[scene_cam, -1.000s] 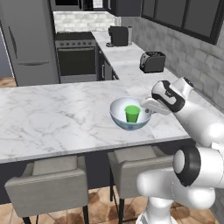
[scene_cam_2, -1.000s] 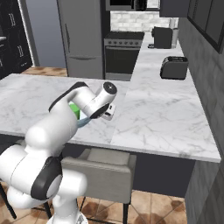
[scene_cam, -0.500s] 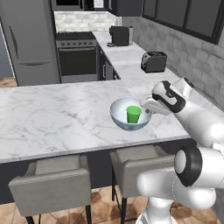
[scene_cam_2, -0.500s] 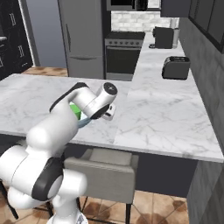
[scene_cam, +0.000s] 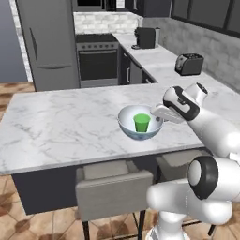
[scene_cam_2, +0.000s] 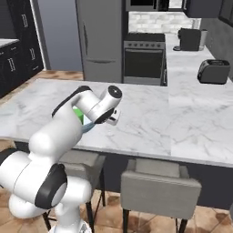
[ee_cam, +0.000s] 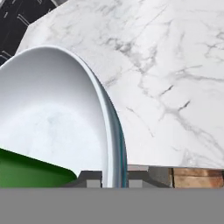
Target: Place the cup inside the bowl on the dining table and move the bowl to any counter.
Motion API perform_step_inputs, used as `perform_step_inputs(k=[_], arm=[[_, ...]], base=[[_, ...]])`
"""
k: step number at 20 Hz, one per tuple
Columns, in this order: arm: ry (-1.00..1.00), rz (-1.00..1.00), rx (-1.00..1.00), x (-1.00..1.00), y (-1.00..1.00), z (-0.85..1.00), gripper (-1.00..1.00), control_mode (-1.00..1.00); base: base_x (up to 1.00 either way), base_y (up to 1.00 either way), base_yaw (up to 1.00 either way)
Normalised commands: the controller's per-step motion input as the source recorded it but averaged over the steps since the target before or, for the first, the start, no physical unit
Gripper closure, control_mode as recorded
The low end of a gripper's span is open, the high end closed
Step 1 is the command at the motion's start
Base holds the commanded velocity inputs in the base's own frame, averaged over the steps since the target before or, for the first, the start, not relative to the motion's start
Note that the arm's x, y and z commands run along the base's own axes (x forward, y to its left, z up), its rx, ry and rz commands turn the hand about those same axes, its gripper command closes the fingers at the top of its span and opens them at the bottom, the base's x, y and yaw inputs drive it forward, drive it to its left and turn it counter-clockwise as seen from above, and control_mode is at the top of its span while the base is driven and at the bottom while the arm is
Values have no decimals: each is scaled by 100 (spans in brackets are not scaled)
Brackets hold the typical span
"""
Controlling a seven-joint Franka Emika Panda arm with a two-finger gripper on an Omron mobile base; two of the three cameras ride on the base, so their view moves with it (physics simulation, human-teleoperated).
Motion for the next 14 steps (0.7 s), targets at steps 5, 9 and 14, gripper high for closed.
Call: perform_step_inputs(k=[5,9,14], arm=[[0,0,0,0,0,0,100,100],[0,0,0,0,0,0,100,100],[0,0,0,0,0,0,100,100]], base=[[-4,100,-6],[0,100,-5],[0,100,-4]])
